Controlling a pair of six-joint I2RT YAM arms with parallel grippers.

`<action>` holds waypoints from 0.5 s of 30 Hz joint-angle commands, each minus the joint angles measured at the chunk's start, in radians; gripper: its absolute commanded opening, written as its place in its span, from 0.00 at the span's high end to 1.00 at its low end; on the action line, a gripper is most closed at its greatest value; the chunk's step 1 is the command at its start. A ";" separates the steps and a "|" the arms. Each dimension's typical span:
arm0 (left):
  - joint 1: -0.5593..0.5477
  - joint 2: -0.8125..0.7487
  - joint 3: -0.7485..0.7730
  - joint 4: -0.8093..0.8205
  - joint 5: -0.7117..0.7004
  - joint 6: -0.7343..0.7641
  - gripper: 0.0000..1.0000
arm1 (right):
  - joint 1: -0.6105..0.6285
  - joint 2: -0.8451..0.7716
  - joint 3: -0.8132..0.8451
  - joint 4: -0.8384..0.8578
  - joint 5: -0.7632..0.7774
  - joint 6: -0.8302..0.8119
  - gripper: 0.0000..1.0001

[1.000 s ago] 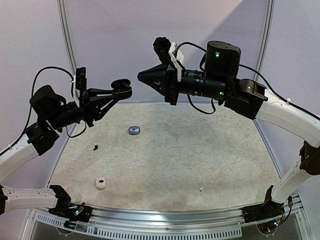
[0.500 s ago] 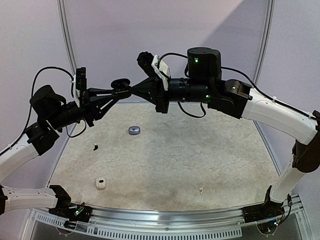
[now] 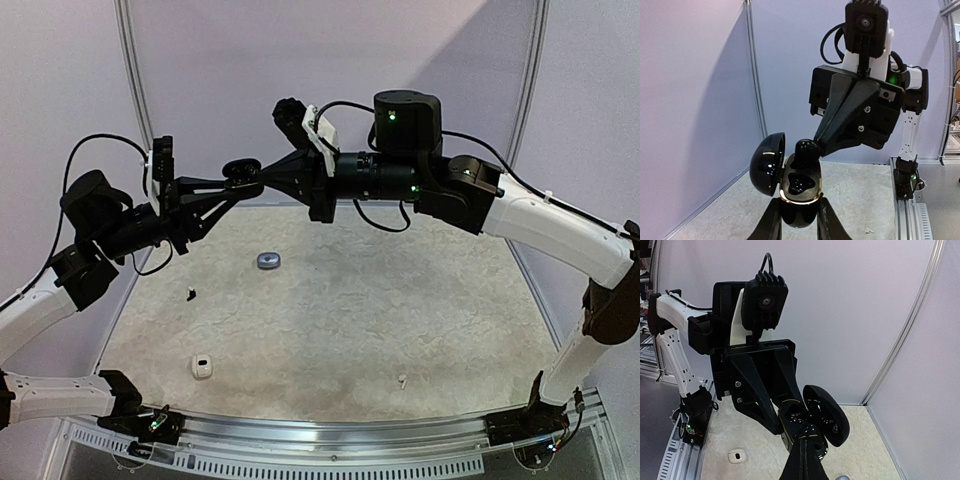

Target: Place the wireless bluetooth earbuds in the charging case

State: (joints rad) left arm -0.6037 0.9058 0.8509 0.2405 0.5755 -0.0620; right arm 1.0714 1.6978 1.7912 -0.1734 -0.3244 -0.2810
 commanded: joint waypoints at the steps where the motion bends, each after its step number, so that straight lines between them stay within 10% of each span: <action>1: 0.004 0.002 0.008 -0.020 0.014 0.022 1.00 | 0.000 0.022 0.042 -0.019 -0.006 0.005 0.99; 15: 0.004 0.000 0.010 -0.030 0.011 0.031 1.00 | 0.000 0.056 0.056 -0.022 -0.001 0.011 0.99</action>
State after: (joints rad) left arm -0.6037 0.9054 0.8509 0.2138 0.5758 -0.0441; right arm 1.0714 1.7283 1.8153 -0.1757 -0.3286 -0.2806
